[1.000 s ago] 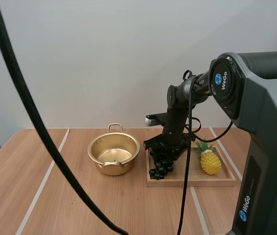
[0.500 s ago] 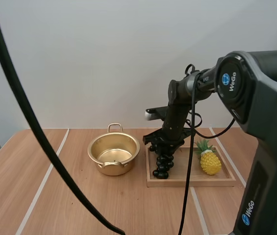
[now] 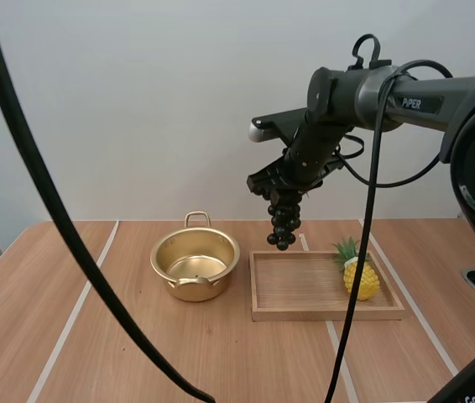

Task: Open the pot, put the grape inside, and close it

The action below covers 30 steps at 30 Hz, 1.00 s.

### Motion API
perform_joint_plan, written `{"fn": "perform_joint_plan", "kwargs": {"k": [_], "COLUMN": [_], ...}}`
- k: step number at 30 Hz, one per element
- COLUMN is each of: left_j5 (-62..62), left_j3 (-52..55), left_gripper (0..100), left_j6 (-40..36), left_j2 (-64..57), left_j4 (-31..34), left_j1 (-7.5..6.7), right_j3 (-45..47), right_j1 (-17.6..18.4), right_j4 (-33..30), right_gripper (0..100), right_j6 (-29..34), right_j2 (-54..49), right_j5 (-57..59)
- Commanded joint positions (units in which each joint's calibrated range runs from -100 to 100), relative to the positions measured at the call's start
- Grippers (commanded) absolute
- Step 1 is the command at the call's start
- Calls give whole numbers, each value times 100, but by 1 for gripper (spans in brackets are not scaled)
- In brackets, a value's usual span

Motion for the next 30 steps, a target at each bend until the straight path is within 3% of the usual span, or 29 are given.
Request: {"fn": "perform_joint_plan", "kwargs": {"k": [1,8,13,23,30], "left_j5": [-3,60,74,212,328], "left_j3": [-22,-22,-22,-27,-27], "left_gripper": [0,0,0,0,0], "left_j6": [-58,-58,-58,-58,-58], "left_j2": [-24,-51,-51,-56,-168], "left_j4": [16,166,230,271,217], "left_j1": [9,9,9,9,9], "right_j3": [-542,-1746,-1961,-1961,-1961], "right_j1": [4,4,95,897,1135], "right_j4": [49,549,1232,1130,664], "right_gripper": [0,0,0,0,0], "right_j6": [-97,-481,-1008,-1218,-1019], "right_j2": [-118,-118,-96,278,766], "right_j5": [236,872,1395,1948,1823]}}
